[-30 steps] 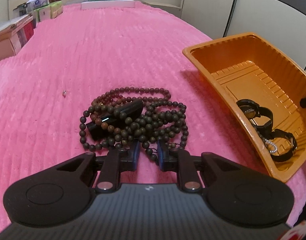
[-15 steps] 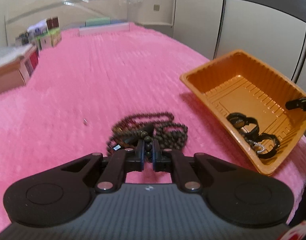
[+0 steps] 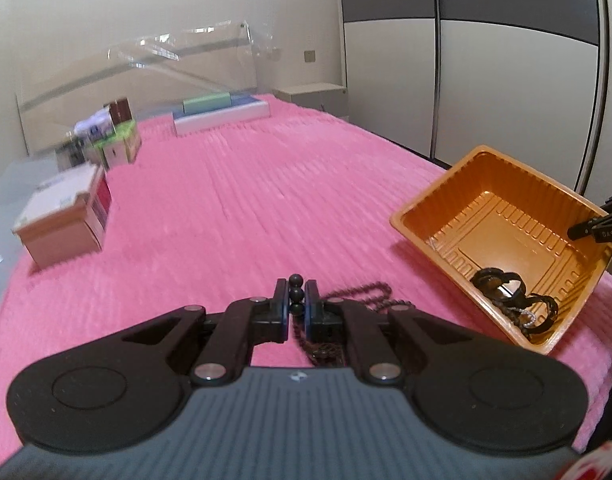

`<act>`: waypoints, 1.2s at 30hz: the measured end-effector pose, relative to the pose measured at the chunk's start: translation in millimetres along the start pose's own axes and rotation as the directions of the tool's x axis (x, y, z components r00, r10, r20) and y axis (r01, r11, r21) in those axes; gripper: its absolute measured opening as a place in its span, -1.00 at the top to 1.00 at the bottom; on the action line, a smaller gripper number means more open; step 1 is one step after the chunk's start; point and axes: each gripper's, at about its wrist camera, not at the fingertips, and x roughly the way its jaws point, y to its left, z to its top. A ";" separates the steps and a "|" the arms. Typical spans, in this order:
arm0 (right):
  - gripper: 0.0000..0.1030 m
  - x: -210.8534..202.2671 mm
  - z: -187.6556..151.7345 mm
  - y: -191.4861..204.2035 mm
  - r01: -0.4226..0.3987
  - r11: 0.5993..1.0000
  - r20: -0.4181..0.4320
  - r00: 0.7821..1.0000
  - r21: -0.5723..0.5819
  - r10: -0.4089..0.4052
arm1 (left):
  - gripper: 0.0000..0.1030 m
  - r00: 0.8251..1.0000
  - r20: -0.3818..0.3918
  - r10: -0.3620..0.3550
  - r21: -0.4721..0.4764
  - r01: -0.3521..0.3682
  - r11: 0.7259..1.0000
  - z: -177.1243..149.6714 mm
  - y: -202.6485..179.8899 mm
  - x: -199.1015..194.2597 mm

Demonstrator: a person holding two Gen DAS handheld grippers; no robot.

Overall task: Organize jewelry
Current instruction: 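Lift the dark bead necklace high off the bedspread with the left tool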

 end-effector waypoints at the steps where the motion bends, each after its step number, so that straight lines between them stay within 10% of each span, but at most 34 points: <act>1: 0.93 -0.2 0.5 0.0 0.000 1.000 0.001 1.000 0.000 0.000 | 0.88 1.000 0.007 0.003 0.009 -0.003 1.000 2.7 1.1 -3.1; 36: 0.93 -4.7 5.2 0.4 0.002 1.000 0.009 1.000 -0.020 -0.002 | 0.88 0.969 0.248 -0.014 0.297 -0.062 0.953 130.1 18.9 -87.3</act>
